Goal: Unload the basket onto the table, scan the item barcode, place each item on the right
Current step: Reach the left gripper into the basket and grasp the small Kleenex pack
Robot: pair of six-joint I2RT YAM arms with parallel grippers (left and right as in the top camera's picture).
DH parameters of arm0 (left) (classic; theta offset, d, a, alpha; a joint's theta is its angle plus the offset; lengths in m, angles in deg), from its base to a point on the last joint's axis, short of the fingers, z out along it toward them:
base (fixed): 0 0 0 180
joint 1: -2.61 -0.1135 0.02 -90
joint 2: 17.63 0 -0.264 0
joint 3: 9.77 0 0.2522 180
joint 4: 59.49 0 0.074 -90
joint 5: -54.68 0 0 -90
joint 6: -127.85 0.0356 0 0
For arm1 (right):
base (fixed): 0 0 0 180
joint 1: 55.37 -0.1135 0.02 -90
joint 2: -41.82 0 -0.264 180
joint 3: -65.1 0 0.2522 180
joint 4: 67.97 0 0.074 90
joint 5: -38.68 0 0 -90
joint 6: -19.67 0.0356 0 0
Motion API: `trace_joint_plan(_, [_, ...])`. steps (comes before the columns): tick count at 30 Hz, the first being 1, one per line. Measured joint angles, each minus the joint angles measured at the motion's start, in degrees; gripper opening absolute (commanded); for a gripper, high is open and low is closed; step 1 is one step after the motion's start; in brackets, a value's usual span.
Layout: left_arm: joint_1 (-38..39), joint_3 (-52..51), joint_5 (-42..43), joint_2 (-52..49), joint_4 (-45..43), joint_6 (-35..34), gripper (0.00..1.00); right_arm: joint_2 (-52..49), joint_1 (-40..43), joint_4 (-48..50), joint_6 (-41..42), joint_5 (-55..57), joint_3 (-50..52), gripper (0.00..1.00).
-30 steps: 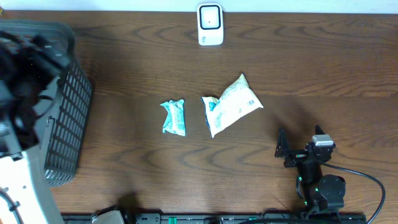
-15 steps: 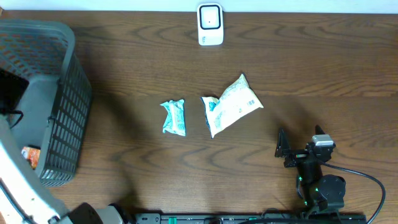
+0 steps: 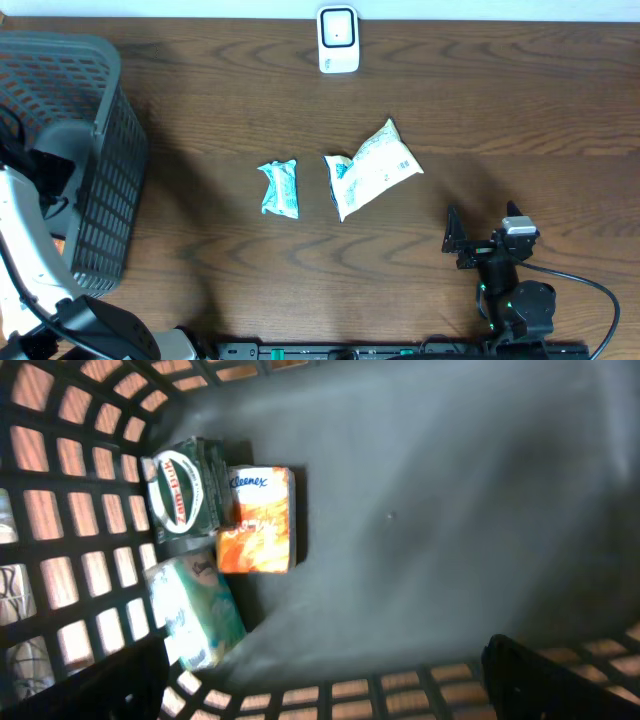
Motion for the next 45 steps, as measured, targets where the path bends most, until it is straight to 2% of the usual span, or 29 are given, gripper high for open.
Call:
trace_joint_plan(10, [-0.5,-6.16,-2.21,-1.68,-4.0,-0.2,0.95,0.0,0.0,0.0,0.0,0.0,0.0,0.99])
trace_joint_plan(19, [-5.35,-10.84,-3.13,-4.42,-4.61,-1.68,0.92,0.0,0.0,0.0,0.0,0.0,0.0,0.99])
trace_joint_plan(30, [-7.15,-14.99,-3.78,-9.09,-7.32,-1.86,0.8,0.0,0.0,0.0,0.0,0.0,0.02,0.99])
trace_joint_plan(33, [-7.15,-15.74,-4.35,-11.61,-8.0,-1.92,0.59,0.0,0.0,-0.02,0.0,0.0,0.02,0.99])
trace_joint_plan(37, [-7.21,-15.8,-4.7,-13.27,-8.66,-1.97,0.13,0.0,0.0,0.0,0.0,0.0,0.0,0.99])
trace_joint_plan(38, [-7.21,-15.82,-4.76,-13.42,-8.79,-1.92,0.08,0.0,0.0,0.0,0.0,0.0,0.0,0.99])
trace_joint_plan(45, [-7.19,-15.82,-5.49,-13.38,-8.7,-1.92,0.07,0.0,0.0,-0.02,0.0,0.0,0.0,0.99])
